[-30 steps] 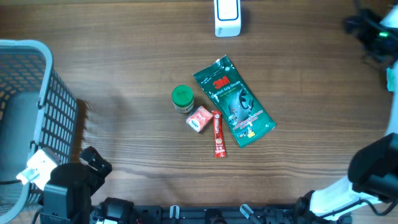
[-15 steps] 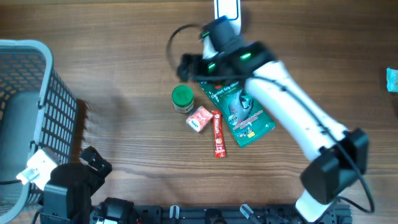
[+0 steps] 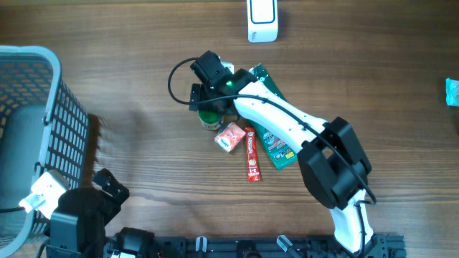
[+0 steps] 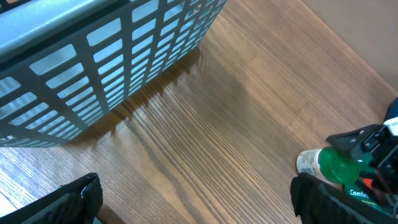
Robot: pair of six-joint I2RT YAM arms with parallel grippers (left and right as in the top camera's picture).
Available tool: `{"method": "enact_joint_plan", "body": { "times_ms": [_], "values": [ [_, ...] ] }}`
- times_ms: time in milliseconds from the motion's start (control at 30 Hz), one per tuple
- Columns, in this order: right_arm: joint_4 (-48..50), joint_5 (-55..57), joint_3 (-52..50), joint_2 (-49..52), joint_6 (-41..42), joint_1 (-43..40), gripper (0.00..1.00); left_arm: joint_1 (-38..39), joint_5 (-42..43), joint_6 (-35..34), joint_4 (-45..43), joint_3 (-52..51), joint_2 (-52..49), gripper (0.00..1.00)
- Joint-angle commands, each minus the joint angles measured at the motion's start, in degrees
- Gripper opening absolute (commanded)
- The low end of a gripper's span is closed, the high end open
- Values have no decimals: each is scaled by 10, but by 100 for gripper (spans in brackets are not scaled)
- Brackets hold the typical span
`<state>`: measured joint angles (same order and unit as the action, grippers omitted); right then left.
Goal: Scan the item barcode
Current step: 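Reach the right gripper to the green-lidded jar and grasp it, then lift the jar and carry it toward the white scanner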
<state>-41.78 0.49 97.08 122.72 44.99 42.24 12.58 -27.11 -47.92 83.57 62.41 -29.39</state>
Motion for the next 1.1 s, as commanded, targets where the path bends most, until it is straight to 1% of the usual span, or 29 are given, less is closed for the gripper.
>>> {"method": "enact_joint_plan", "body": {
  "times_ms": [0,133,200,267,333,400,467,533,567,600,700,767,833,967,1067],
  "values": [
    [-28,6,0,26,31,13,91,-4,-1,-5,-1,4,2,100],
    [-54,-1,0,26,26,16,81,-4,-1,-5,-1,4,2,100],
    [-70,0,1,25,-32,16,74,-4,-1,-5,-1,4,2,100],
    [-93,3,1,24,-89,9,71,-4,-1,-5,-1,4,2,100],
    [-122,15,1,19,-123,0,69,-4,-1,-5,-1,4,2,100],
    [-145,15,5,12,-151,-14,70,-4,-1,-5,-1,4,2,100],
    [-169,14,25,9,-150,-24,73,-4,-1,-5,-1,4,2,100],
    [-194,7,61,9,-150,-29,82,-4,-1,-5,-1,4,2,100],
    [-203,-8,83,9,-150,-29,90,-4,-1,-5,-1,4,2,100],
    [-203,-20,91,9,-150,-29,91,-4,-1,-5,-1,4,2,100],
    [-203,-30,94,9,-109,-29,91,-4,-1,-5,-1,4,2,100],
    [-203,-9,89,11,-90,-30,92,-4,-1,-5,-1,4,2,100],
    [-220,-5,89,19,-47,-29,90,-4,-1,-5,-1,4,2,100],
    [-233,-7,86,54,8,-29,88,-4,-1,-5,-1,4,2,100],
    [-234,-52,84,83,15,-31,85,-4,-1,-5,-1,4,2,100]
  ]
}}
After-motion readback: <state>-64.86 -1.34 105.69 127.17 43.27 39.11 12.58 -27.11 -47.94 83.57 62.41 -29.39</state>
